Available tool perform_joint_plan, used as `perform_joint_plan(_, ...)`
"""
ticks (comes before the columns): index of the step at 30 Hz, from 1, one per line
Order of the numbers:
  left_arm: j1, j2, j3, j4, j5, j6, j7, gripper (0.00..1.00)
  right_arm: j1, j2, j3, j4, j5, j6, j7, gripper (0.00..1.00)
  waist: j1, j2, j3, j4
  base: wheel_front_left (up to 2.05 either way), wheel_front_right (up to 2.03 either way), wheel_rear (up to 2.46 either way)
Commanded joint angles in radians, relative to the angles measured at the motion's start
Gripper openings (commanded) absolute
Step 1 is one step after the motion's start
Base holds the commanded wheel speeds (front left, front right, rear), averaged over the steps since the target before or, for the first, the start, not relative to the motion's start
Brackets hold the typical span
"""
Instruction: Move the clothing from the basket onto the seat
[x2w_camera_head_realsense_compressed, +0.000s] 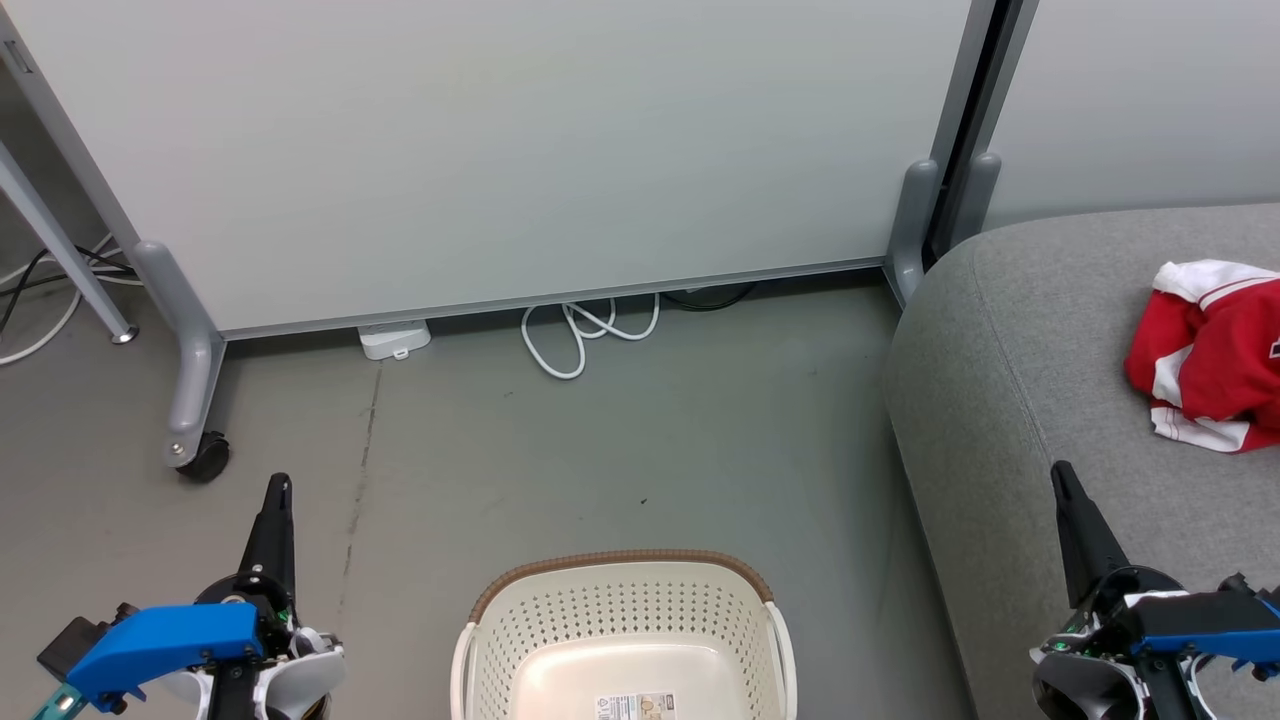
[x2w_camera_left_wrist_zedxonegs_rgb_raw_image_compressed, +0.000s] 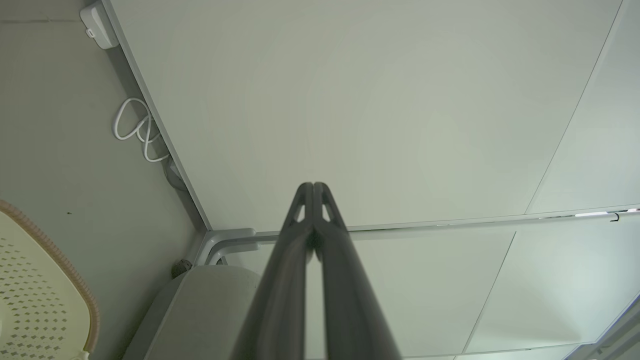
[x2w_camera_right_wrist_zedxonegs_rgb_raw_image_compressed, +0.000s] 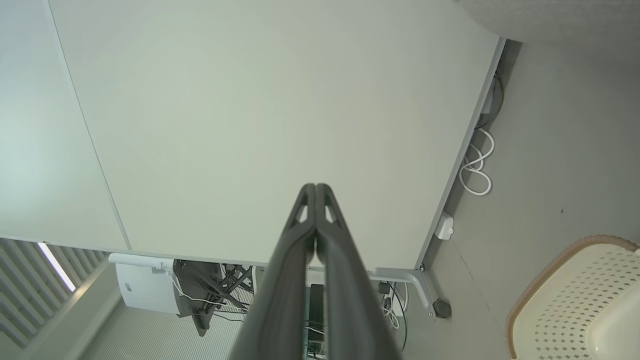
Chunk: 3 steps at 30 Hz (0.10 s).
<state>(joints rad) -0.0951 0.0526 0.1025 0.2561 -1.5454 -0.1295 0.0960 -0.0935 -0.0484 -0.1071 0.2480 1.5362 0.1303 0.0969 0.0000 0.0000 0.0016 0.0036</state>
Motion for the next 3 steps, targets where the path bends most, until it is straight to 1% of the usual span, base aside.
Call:
perform_joint_plan(1, -0.015, 0.000, 0.006, -0.008, -0.019, -0.002, 0.008, 0.00, -0.016, -0.003, -0.004, -0.004, 0.022, 0.001, 0.007, 0.00, 0.0000, 0.0000, 0.000, -0.001, 0.00, 0.00, 0.00)
perform_joint_plan(3, -0.017, -0.001, 0.008, -0.009, -0.031, -0.002, 0.011, 0.00, -0.016, -0.003, -0.005, -0.005, 0.036, 0.001, 0.010, 0.00, 0.0000, 0.0000, 0.001, -0.001, 0.00, 0.00, 0.00)
